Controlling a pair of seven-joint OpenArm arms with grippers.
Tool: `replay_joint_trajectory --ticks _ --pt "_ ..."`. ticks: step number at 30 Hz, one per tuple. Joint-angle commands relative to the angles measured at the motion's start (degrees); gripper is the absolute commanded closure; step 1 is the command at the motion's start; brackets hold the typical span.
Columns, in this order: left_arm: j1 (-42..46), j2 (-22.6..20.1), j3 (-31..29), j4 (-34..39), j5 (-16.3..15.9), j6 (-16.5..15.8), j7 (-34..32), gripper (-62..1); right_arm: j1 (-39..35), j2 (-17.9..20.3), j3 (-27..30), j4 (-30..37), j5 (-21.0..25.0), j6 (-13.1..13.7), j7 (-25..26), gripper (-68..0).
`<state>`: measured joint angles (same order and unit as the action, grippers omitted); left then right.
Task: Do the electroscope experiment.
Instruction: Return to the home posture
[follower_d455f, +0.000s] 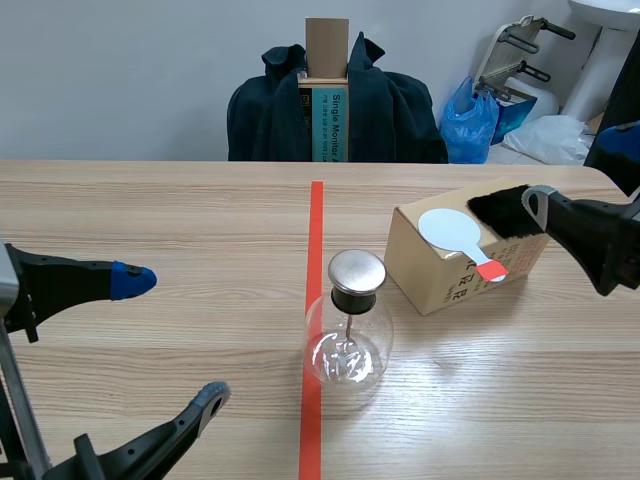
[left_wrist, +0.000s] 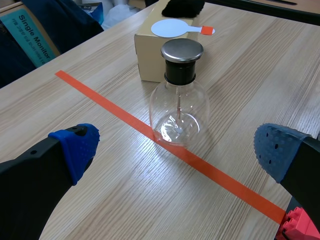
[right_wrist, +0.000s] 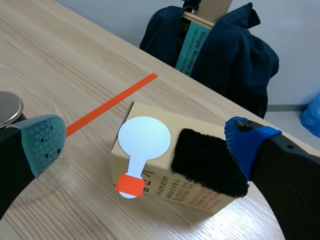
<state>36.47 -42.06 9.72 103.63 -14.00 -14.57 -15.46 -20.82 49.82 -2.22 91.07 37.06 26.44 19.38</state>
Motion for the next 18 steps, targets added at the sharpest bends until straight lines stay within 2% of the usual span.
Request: replay_joint_trajectory --ticks 1,7,18 --pt "-0.15 0.31 -0.33 0.37 -0.37 0.13 -0.96 -62.3 0.81 -0.7 0.44 0.39 -0.15 -0.24 0.63 -67.9" --pt "-0.15 0.31 -0.33 0.35 -0.37 0.13 -0.96 -62.3 0.83 -3.91 0.44 0.39 -2.21 -2.93 0.66 -67.9" --pt "-0.15 0.31 -0.33 0.35 -0.37 0.13 -0.96 -62.3 0.81 -4.48 0.44 0.39 -4.52 -3.23 0.68 -67.9"
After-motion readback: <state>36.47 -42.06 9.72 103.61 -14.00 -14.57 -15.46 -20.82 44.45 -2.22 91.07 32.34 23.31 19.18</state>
